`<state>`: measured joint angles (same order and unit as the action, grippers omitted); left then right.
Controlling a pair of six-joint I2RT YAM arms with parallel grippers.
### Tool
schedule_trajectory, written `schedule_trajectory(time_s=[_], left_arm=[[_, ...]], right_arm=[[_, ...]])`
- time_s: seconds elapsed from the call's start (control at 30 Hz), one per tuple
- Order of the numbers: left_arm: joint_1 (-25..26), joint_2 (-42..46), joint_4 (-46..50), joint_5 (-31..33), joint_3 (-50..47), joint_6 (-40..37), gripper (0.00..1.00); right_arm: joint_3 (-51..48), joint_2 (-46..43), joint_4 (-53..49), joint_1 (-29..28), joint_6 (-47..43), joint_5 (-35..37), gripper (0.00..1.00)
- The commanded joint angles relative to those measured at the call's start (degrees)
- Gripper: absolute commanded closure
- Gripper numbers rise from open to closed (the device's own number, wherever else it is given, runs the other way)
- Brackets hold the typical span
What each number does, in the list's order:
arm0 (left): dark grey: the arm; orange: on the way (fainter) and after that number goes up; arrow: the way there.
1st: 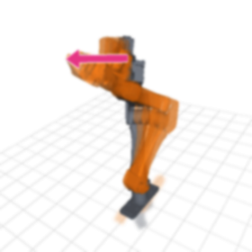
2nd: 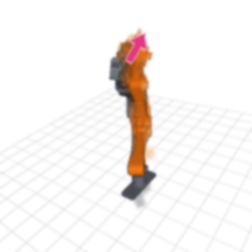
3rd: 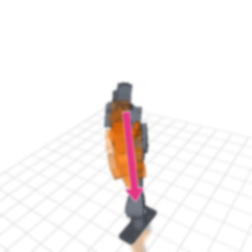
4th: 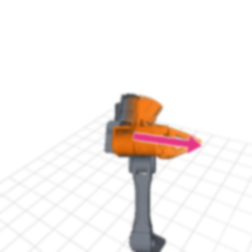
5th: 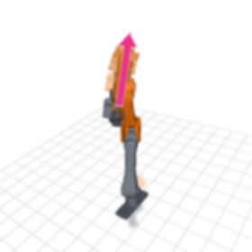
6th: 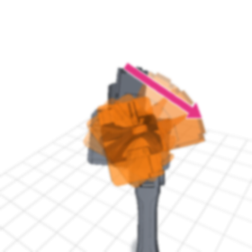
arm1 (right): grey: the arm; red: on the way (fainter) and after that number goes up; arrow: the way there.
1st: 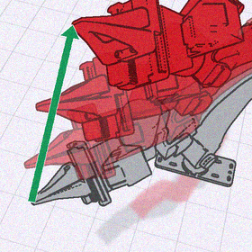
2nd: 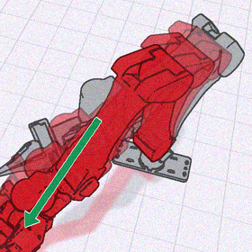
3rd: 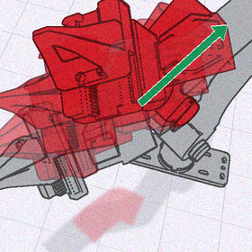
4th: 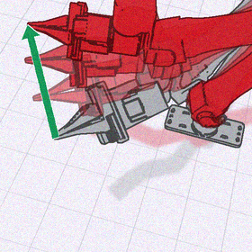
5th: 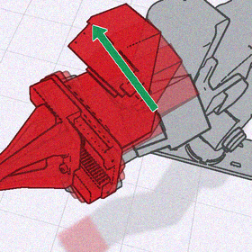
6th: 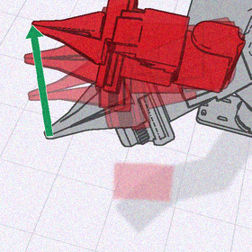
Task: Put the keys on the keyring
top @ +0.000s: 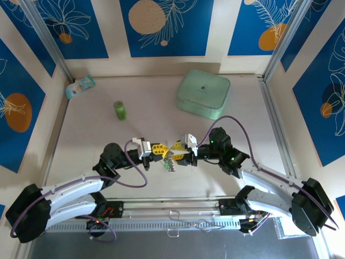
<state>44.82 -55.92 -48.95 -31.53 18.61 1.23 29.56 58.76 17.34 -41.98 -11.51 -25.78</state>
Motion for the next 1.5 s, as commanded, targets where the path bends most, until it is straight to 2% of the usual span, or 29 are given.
schedule_trajectory(time_s=[0.0, 0.2, 0.3, 0.4, 0.73, 1.0, 1.03, 1.07, 1.1, 1.17, 1.3, 1.47], left_arm=[[0.36, -0.25, -3.96, -1.74, 0.97, 0.70, 1.00], [0.35, 0.28, -2.33, -1.30, 0.99, 0.01, 1.00], [0.42, 0.57, -1.16, -1.17, 1.14, -0.43, 1.00], [0.37, 0.98, 0.56, -1.26, 1.49, -1.23, 1.00], [0.44, 1.01, 9.98, -1.47, 3.84, -4.25, 1.00], [0.44, 1.65, 15.70, 2.15, 4.92, -6.71, 1.00], [0.45, 1.62, 16.34, 2.51, 5.07, -6.86, 0.94], [0.44, 1.53, 16.69, 2.77, 5.11, -6.78, 0.80], [0.40, 1.55, 16.66, 2.85, 5.12, -6.69, 0.71], [0.44, 1.59, 15.43, 3.65, 4.65, -5.85, 0.58], [0.44, 3.45, 14.35, 9.33, 3.38, -5.86, 0.47], [0.34, 9.71, 12.75, 31.92, 0.49, -5.81, 0.37]], right_arm=[[1.90, 0.97, 3.11, -0.52, 0.32, -0.89, 0.66], [1.31, 0.50, 3.83, -0.14, 0.43, 0.73, 0.85], [1.76, -0.42, 1.25, 0.31, -0.78, 1.79, 0.94], [2.84, -1.56, -2.73, 0.58, -3.18, 4.10, 0.99], [7.89, -4.75, -12.77, 0.85, -8.56, 6.75, 1.00], [11.06, -6.29, -19.98, -0.33, -12.95, 11.71, 1.00], [11.52, -6.38, -20.96, -0.53, -13.55, 12.55, 1.00], [11.95, -6.38, -21.92, -0.77, -14.07, 13.27, 1.00], [12.31, -6.38, -22.79, -0.90, -14.63, 13.79, 1.00], [13.25, -6.47, -24.93, -1.30, -15.80, 15.89, 1.00], [14.12, -6.97, -27.64, -1.35, -17.11, 20.06, 1.00], [15.73, -6.28, -27.61, -1.59, -16.71, 19.95, 1.00]])
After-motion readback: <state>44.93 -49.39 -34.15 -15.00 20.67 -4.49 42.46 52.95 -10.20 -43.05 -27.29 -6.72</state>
